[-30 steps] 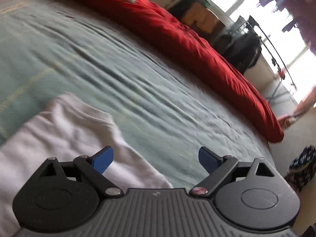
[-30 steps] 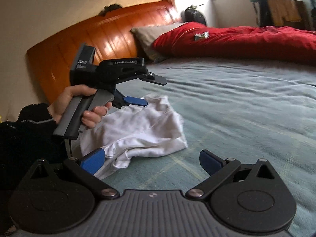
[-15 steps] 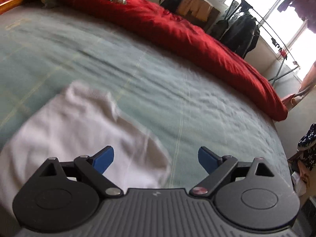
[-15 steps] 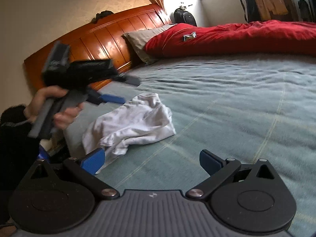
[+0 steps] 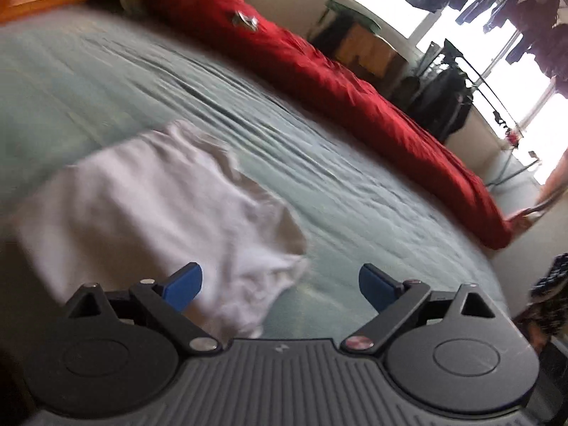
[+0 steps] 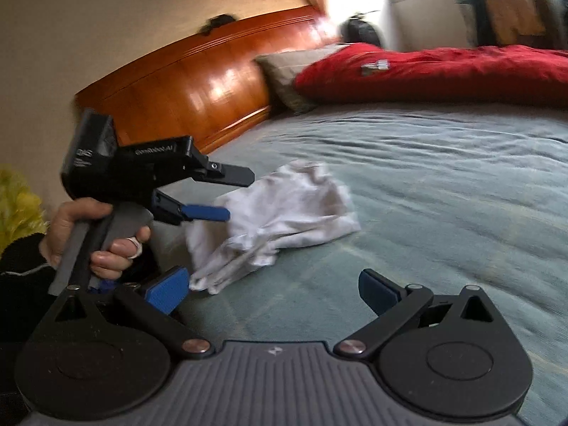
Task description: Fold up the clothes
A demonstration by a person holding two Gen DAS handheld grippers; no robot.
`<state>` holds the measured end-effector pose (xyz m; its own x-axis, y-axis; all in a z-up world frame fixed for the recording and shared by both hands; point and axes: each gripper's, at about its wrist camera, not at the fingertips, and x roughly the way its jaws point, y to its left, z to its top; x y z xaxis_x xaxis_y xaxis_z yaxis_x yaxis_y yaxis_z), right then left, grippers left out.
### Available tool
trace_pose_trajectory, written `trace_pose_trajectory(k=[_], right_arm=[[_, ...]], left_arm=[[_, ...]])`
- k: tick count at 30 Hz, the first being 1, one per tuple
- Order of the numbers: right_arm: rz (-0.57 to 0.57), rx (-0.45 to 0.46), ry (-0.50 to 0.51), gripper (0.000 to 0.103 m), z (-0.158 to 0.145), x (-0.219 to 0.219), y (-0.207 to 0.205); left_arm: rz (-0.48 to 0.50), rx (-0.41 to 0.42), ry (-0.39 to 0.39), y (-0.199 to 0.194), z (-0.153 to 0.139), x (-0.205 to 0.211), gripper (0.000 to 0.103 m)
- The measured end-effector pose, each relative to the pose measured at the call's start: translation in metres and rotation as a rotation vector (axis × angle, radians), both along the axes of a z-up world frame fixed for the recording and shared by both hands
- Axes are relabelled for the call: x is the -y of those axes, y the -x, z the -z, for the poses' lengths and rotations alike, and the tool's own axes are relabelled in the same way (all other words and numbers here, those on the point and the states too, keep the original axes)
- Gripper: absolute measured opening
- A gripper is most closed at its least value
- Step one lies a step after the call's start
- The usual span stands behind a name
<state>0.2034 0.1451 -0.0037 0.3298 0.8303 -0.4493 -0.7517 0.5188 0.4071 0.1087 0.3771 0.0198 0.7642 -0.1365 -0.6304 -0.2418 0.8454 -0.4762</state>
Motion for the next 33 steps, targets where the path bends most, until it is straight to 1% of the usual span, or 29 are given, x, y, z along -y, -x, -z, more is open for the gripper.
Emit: trace_pose_trajectory(k=[3,5,9,11,13,15,18,22,24,25,27,29,31,32,33], right_arm=[[-0.1,-0.02,-0.02,0.103,0.017,-0.033,-0.007],[-0.135,-0.033,-0.022,0.103,0.029,-0.056,-0.015],[-0.139,-0.052,-0.025,0.103,0.053,-0.1,-0.041],[-0.138,-0.091,-0.032,0.103,0.065,-0.119,-0.054],[-0.147,-0.128,-0.062,0.103,0.073,-0.134,-0.062],[-0.179,-0.144,-0.105,0.103,0.072,-0.143,-0.061],[-0.225,-0.186,-0.138,0.103,0.067,-0.146,-0.054],[-0.32,-0.324,-0.148,0.103,0.07,-0.14,-0.052],[-0.354,-0.358,-0.142,0.103,0.068,-0.137,-0.049],[-0.35,-0.332,-0.129,0.103,0.063,-0.135,-0.046],[-0.307,-0.211,-0.097,0.103,0.048,-0.128,-0.038],[-0.28,-0.092,-0.09,0.103,0.031,-0.123,-0.03],[-0.261,0.016,-0.065,0.103,0.022,-0.123,-0.023],[-0.258,0.05,-0.041,0.103,0.022,-0.126,-0.021],[-0.26,0.056,-0.019,0.103,0.025,-0.131,-0.02]], left_arm=[[-0.059,-0.009,0.014,0.021,0.013,-0.007,0.095],[-0.092,-0.003,0.041,0.034,0.02,-0.015,0.095],[-0.167,0.031,0.117,0.056,0.033,-0.029,0.095],[-0.202,0.041,0.149,0.064,0.04,-0.035,0.095],[-0.234,0.044,0.155,0.068,0.045,-0.038,0.095],[-0.269,0.056,0.15,0.074,0.047,-0.042,0.095],[-0.298,0.094,0.172,0.083,0.047,-0.047,0.095],[-0.305,0.131,0.188,0.086,0.046,-0.05,0.095],[-0.294,0.145,0.195,0.084,0.045,-0.05,0.095],[-0.287,0.155,0.196,0.083,0.044,-0.049,0.095],[-0.287,0.166,0.19,0.083,0.042,-0.049,0.095],[-0.298,0.167,0.178,0.084,0.04,-0.049,0.095],[-0.303,0.162,0.175,0.084,0.04,-0.049,0.095],[-0.304,0.158,0.175,0.084,0.04,-0.049,0.095],[-0.305,0.152,0.179,0.085,0.041,-0.048,0.095]])
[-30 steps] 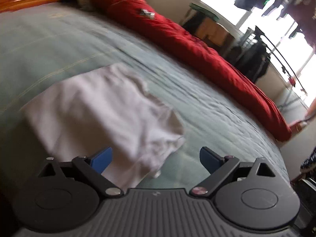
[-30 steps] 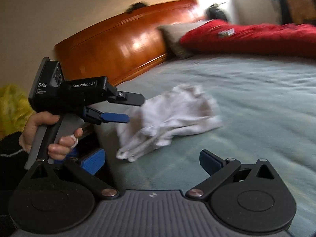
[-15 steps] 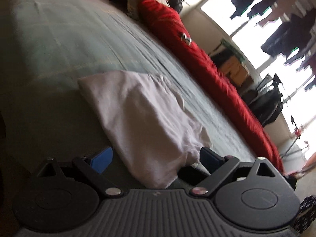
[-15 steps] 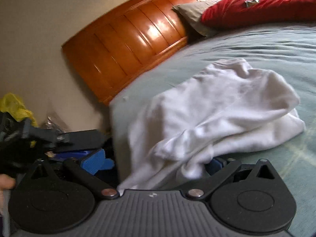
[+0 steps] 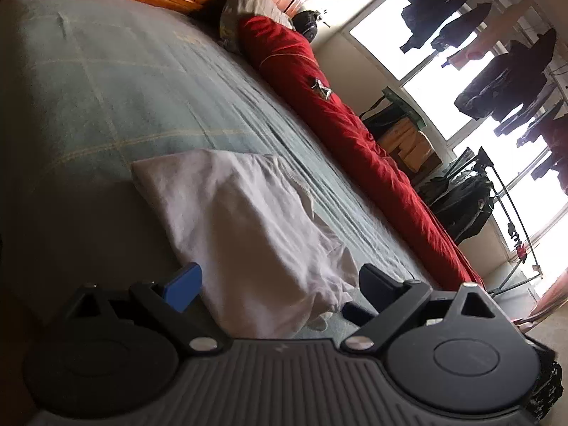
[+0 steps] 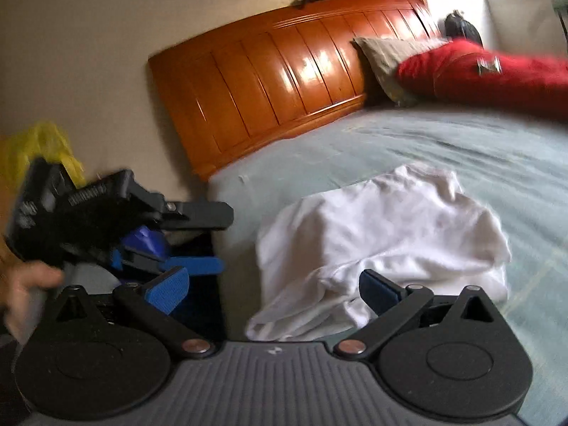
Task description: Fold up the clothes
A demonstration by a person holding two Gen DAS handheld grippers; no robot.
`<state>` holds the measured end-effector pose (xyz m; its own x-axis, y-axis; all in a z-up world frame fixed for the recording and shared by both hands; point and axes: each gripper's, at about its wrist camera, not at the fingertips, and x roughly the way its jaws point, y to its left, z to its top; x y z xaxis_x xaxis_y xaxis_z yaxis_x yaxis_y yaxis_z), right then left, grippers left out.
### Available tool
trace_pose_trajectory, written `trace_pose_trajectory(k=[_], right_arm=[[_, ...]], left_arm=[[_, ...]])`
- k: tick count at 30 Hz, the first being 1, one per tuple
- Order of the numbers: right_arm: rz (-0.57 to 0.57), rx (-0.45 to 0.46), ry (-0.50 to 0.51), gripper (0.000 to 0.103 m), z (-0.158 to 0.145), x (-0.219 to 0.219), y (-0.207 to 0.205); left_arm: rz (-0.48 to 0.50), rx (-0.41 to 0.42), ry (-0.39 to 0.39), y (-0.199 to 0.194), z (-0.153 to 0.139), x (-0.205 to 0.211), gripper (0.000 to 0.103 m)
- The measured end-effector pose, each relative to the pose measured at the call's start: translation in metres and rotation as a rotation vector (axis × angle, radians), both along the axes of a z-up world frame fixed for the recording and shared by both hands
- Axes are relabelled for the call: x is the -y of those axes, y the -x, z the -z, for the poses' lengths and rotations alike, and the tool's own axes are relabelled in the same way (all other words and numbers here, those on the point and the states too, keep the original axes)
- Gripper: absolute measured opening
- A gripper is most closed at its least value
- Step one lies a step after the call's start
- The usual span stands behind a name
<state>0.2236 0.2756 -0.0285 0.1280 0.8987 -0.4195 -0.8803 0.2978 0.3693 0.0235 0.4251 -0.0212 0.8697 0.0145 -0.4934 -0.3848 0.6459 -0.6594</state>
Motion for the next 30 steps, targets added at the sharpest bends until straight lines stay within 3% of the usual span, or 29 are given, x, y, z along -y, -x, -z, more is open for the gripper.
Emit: trace_pose_trajectory(k=[4,5,8,14,18,20,23,27,30], right_arm=[[-0.1,-0.22,0.07,0.103,0.031,-0.015,0.006],[-0.132,-0.235,0.079,0.103,0.035,-0.016,0.012],[-0.172,-0.143,0.082,0.103,0.026,-0.013,0.028],[-0.079,0.014,-0.059,0.103,-0.023,-0.005,0.006],[-0.104,0.084,0.028,0.103,-0.02,-0.034,-0.01],[-0.141,0.034,0.121,0.103,-0.001,-0.04,-0.022],[-0.155,0.004,0.147,0.103,0.023,-0.029,-0.034],[-0.138,0.001,0.139,0.103,0.009,-0.024,-0.031],[-0.127,-0.015,0.129,0.103,0.0,-0.006,-0.018]], left_arm=[[0.006,-0.015,0.004,0.003,0.003,0.001,0.095],[0.008,-0.017,0.004,0.004,0.004,0.0,0.095],[0.002,-0.028,-0.005,0.003,0.003,-0.003,0.095],[-0.038,-0.018,-0.003,0.007,0.001,-0.009,0.095],[-0.077,-0.009,0.034,0.013,0.002,-0.016,0.095],[-0.081,-0.002,0.045,0.016,0.004,-0.02,0.095],[-0.084,0.016,0.109,0.019,0.013,-0.029,0.095],[-0.063,0.082,0.258,0.009,0.039,-0.037,0.095],[-0.051,0.084,0.37,-0.008,0.068,-0.041,0.095]])
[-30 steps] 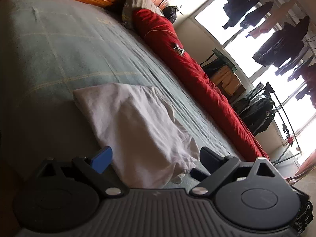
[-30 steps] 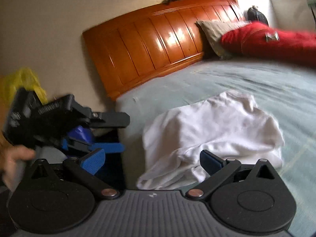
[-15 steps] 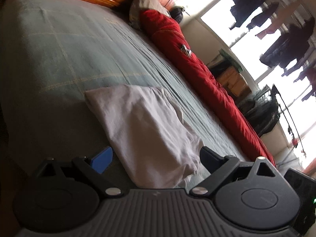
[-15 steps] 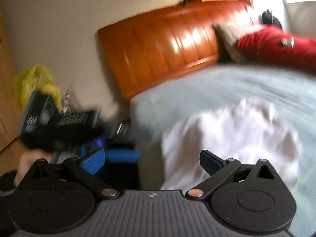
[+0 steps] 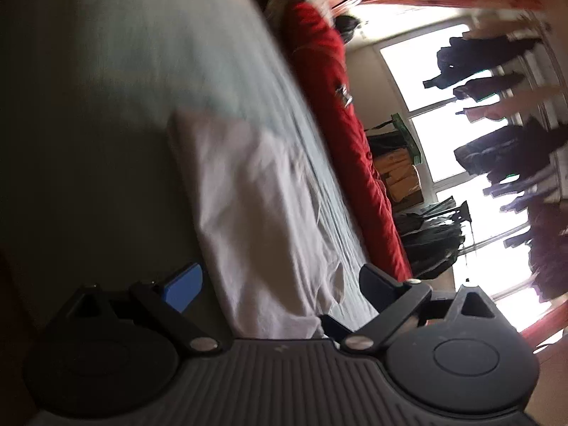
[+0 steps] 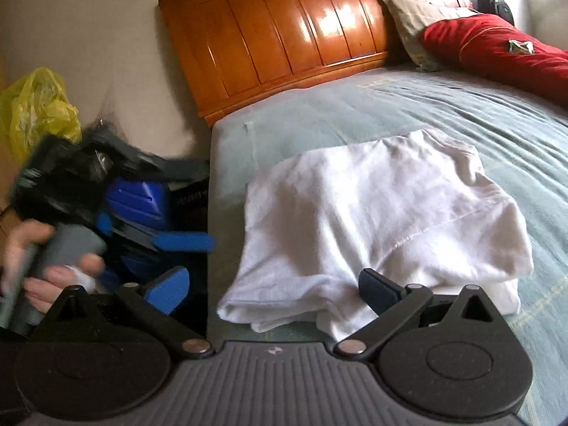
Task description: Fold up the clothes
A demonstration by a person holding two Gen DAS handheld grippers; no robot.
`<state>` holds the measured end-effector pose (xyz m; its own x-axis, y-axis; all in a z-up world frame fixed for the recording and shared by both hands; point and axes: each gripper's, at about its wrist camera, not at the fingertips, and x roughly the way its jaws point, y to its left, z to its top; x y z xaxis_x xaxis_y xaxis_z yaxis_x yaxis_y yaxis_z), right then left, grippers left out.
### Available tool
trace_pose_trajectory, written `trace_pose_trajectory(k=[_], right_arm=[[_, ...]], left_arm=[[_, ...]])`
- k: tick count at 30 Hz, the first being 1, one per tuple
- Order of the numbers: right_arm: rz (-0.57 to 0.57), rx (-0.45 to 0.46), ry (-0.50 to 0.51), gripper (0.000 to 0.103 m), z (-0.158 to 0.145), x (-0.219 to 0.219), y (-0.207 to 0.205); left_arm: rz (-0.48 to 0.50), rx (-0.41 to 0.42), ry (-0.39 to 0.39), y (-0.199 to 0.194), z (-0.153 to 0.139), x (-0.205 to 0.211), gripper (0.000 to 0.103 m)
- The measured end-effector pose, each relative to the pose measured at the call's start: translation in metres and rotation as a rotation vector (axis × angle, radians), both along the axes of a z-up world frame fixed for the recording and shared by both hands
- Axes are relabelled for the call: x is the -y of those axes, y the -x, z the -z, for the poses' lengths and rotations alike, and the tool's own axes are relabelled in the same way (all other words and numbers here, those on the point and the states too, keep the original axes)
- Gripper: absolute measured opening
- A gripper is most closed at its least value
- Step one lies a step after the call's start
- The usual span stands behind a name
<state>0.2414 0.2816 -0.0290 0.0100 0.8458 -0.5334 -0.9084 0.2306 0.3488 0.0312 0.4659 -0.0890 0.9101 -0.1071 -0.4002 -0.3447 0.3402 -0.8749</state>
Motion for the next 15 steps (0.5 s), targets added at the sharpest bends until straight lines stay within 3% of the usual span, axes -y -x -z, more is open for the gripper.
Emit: trace_pose_trajectory(k=[3,6,8,11,15], right_arm=[[0.014,-0.013,-0.011,0.103,-0.002,0.009,0.006],[0.019,-0.021,-0.019,0.103,-0.003,0.014,0.01],[0.021,-0.018,-0.025,0.103,-0.004,0.013,0.012],[0.013,0.0,-0.04,0.103,-0.01,0.011,0.018],[-0.025,0.087,-0.068,0.103,-0.022,0.002,0.03]], left_arm=[[0.007,0.024,0.095,-0.015,0.028,-0.001,0.097],[0.0,0.068,0.115,-0.026,0.034,-0.001,0.102],[-0.006,0.058,0.121,-0.032,0.031,-0.002,0.101],[0.051,0.108,0.101,-0.031,0.015,-0.002,0.101],[0.062,0.142,0.024,-0.012,-0.017,-0.005,0.101]])
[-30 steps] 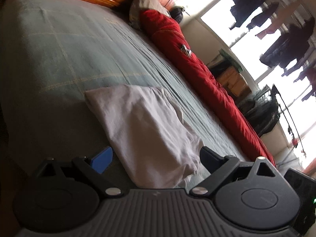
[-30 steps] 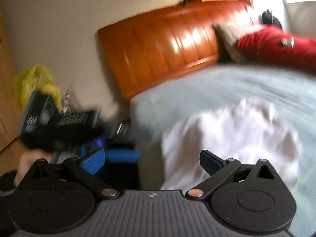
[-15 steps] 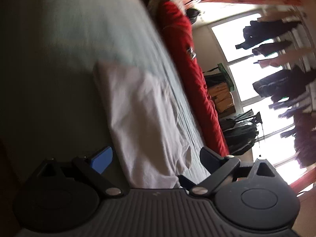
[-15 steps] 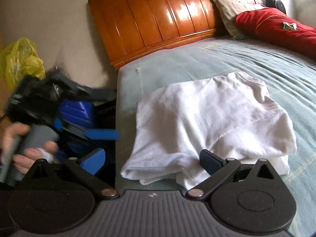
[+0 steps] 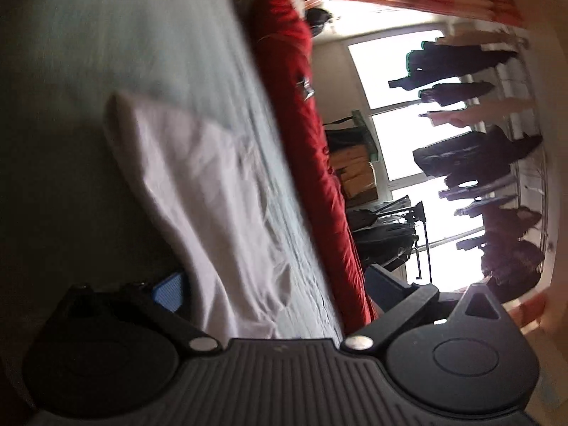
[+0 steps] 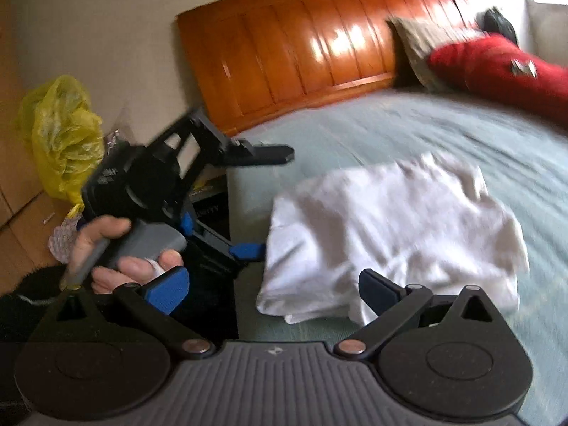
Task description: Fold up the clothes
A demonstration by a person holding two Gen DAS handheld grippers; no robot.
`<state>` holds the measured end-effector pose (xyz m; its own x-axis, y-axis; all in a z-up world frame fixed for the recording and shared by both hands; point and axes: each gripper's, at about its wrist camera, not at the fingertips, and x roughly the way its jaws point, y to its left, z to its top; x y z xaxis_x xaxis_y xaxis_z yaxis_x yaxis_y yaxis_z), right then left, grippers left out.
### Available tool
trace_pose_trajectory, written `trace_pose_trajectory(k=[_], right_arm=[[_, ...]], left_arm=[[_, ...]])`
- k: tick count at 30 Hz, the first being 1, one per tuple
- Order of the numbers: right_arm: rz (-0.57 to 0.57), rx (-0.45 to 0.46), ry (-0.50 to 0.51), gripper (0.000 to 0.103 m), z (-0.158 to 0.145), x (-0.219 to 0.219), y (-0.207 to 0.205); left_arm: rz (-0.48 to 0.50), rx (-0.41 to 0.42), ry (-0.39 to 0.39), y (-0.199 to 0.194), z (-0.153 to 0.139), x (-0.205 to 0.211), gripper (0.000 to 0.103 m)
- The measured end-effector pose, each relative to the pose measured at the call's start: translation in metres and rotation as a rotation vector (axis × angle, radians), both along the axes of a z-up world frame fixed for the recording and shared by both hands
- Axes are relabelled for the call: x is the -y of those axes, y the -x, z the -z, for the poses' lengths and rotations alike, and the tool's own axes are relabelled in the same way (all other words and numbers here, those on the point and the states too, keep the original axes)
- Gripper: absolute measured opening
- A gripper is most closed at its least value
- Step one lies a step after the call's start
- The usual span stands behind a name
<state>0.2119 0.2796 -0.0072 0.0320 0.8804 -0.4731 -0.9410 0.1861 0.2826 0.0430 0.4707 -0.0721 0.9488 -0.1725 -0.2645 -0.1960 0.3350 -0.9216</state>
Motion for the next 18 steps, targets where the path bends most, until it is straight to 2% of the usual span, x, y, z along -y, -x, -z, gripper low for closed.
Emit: trace_pose_trajectory(k=[3,5,8,9,11,12,16,18], right_arm=[[-0.033,0.097,0.011,0.103,-0.003,-0.02,0.009],[-0.044,0.148,0.061,0.103,0.004,-0.037,0.012],[-0.038,0.076,0.198,0.103,0.031,-0.056,0.005],[-0.036,0.063,0.217,0.103,0.035,-0.057,0.005],[-0.032,0.07,0.204,0.103,0.032,-0.05,0.01],[-0.028,0.063,0.198,0.103,0.029,-0.047,0.011],[-0.003,-0.005,0.183,0.103,0.016,-0.034,0.01],[0.008,0.007,0.18,0.103,0.013,-0.025,0.014]], left_arm=[[-0.017,-0.063,-0.129,0.014,-0.027,-0.001,0.101],[-0.023,-0.136,-0.274,0.014,-0.046,0.002,0.101],[-0.004,-0.318,-0.574,-0.01,-0.07,0.013,0.101],[0.013,-0.364,-0.679,-0.022,-0.075,0.02,0.101],[0.053,-0.4,-0.831,-0.047,-0.079,0.03,0.101],[0.081,-0.397,-0.857,-0.06,-0.08,0.032,0.1],[0.188,-0.33,-0.851,-0.106,-0.074,0.029,0.096],[0.221,-0.331,-0.864,-0.127,-0.064,0.027,0.094]])
